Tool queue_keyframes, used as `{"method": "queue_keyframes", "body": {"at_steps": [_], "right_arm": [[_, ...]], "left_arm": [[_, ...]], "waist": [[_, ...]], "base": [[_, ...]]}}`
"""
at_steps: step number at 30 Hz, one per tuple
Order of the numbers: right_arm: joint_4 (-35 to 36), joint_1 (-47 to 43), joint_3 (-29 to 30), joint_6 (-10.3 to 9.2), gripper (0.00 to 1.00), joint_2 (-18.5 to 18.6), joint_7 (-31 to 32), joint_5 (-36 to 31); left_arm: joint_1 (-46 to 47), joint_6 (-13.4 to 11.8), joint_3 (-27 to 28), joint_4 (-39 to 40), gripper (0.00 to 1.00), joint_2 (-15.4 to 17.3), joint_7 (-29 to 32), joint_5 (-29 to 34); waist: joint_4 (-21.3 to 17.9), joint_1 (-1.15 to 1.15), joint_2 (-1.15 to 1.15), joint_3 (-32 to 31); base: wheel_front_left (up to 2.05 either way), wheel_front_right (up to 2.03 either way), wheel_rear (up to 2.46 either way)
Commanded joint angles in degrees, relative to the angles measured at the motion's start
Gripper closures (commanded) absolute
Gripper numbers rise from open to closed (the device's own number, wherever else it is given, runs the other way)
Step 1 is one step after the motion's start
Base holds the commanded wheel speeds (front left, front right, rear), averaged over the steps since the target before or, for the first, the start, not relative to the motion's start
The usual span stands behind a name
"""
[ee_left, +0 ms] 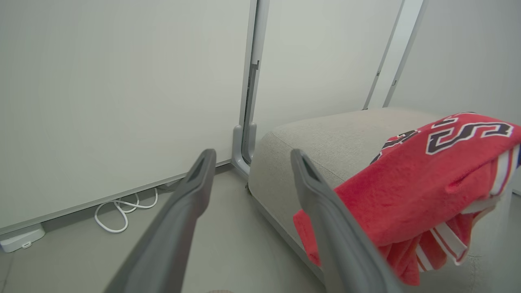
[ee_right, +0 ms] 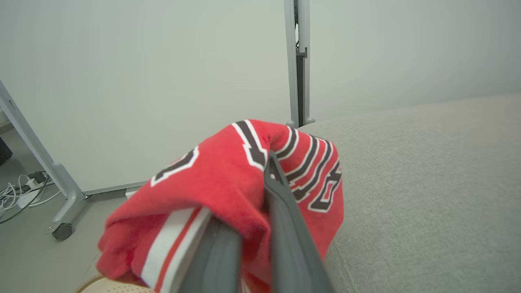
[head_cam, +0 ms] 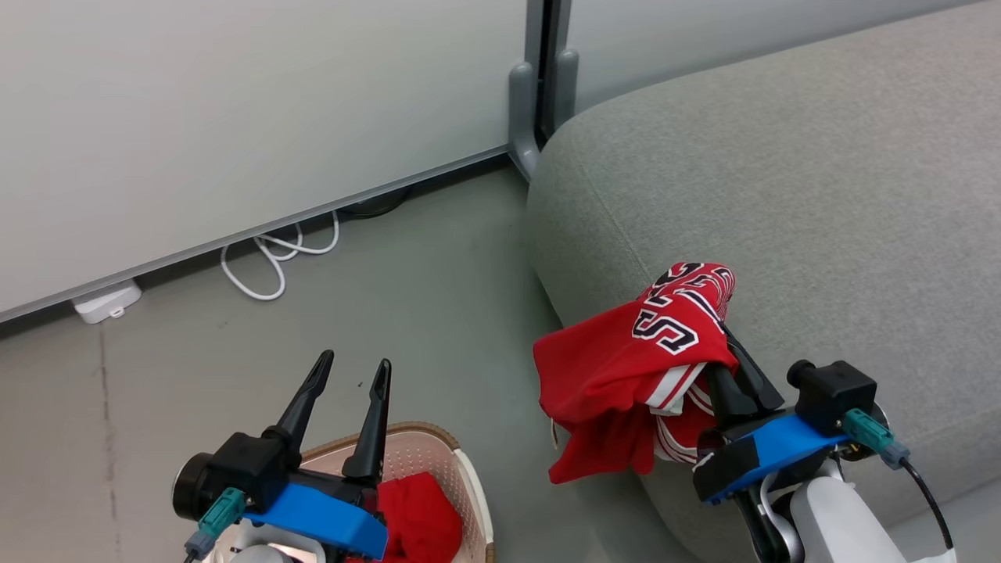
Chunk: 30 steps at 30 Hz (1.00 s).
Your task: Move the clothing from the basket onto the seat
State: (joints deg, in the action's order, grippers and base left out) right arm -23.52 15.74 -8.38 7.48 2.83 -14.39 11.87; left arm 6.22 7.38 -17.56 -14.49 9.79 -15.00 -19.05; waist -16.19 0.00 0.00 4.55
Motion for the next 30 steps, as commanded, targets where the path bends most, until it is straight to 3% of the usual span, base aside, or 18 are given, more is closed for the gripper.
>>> {"method": "queue_keyframes", "body": {"at_steps": [1, 5, 18, 30], "right_arm": [[0.5, -0.5, 0.2, 0.03, 1.0, 0.1, -0.2, 0.3], [1.5, -1.0, 1.0, 0.03, 1.0, 0.1, -0.4, 0.9], [2.5, -2.0, 2.3, 0.03, 1.0, 0.1, -0.7, 2.6], [4.2, -4.2, 5.4, 0.03, 1.0, 0.1, -0.9, 2.8]], "left_arm": [[0.9, 0.1, -0.1, 0.4, 0.0, 0.2, -0.3, 0.3], [1.7, 0.1, -1.1, 1.3, 0.0, 0.9, -0.3, 0.1], [2.1, 0.1, -2.1, 2.0, 0.0, 2.4, -0.3, 0.1], [4.9, 0.1, -5.8, 0.3, 0.0, 3.5, -0.3, -0.6]], "waist": [[-2.4, 0.0, 0.0, 0.7], [-6.6, 0.0, 0.0, 1.7], [-14.8, 0.0, 0.0, 3.2], [-15.8, 0.0, 0.0, 4.6]], "base": [[0.0, 0.0, 0.0], [0.0, 0.0, 0.0], [0.0, 0.0, 0.0], [0.0, 0.0, 0.0]]}}
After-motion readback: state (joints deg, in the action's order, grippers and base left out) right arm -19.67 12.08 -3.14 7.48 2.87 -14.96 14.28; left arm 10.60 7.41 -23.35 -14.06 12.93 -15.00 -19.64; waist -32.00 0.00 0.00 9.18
